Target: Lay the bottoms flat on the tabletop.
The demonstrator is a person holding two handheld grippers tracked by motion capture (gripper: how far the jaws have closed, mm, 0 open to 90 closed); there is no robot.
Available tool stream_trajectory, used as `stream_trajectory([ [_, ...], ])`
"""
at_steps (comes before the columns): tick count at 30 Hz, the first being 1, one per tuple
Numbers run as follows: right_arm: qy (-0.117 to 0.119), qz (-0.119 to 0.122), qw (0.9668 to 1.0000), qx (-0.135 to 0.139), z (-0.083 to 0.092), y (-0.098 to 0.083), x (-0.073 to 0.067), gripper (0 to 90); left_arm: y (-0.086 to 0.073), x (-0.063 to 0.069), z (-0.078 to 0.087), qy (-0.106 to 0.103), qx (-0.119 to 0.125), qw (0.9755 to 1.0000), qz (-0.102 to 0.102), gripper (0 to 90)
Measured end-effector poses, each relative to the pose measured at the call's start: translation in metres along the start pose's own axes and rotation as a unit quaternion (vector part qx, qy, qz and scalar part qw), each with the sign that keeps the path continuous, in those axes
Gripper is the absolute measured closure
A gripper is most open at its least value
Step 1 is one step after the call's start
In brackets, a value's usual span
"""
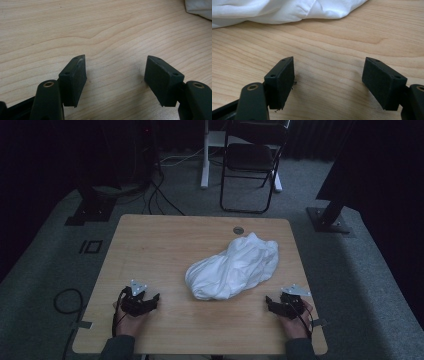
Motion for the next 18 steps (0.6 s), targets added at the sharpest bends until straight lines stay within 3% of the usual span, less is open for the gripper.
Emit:
stream_trajectory([
  [10, 0.004, 0.005, 1.0, -0.001, 0.0, 0.0, 0.0, 22.7, 0.001, 0.011, -0.003, -0.014, -0.001, 0.9998, -0.011, 34.6],
  [18, 0.007, 0.007, 1.0, -0.001, -0.001, 0.001, -0.002, 22.4, 0.018, 0.027, -0.022, -0.034, -0.008, 0.9989, -0.029, 47.9],
])
Point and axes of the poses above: each handheld gripper's, and its own axes: z roughly backward along the jaws, y roughly out of its top, x roughly to its right, the point moved 2 cm from there along -z, roughly forward along the jaws, and after that the axes turned 13 degrees about z, right-handed, at the moved point
